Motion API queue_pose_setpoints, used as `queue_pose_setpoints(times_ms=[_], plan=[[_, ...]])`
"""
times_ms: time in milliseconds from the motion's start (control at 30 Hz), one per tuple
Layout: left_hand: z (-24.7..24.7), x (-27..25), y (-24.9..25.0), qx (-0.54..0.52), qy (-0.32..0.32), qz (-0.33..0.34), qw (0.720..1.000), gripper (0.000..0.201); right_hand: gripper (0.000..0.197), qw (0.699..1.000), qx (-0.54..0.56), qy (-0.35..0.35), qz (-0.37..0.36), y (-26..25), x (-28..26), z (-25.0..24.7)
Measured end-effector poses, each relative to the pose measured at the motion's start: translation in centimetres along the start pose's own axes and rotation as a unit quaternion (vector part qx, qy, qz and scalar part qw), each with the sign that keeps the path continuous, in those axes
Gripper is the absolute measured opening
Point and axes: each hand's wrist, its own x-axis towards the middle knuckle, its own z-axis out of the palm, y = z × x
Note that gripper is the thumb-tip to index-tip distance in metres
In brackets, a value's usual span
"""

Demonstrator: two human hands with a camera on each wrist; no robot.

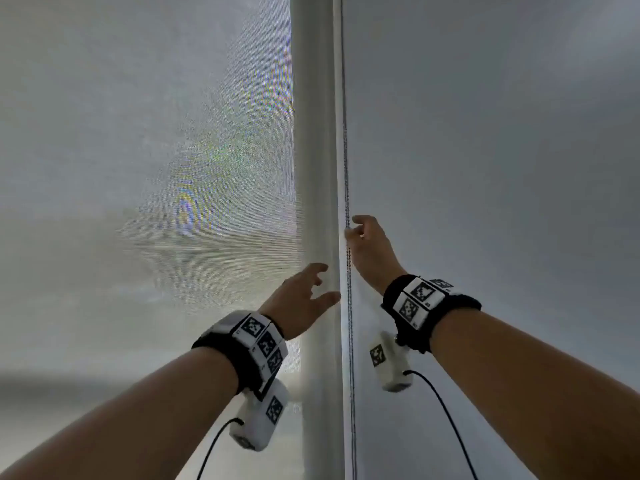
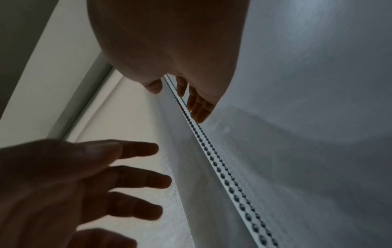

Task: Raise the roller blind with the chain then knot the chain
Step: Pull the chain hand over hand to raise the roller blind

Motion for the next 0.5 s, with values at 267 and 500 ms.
queue_pose_setpoints(times_ms=[267, 500], plan=[[1.8, 1.5, -1.2, -0.039, 0.003, -0.04, 0.998, 0.054, 0.032, 0.979, 0.195, 0.0, 0.054, 1.9, 1.1, 1.9], [2.5, 2.1, -1.9, -0.051, -0.004, -0.046, 0.998, 0.048, 0.039, 0.982, 0.164, 0.088, -0.018, 2.9, 0.6, 3.3]])
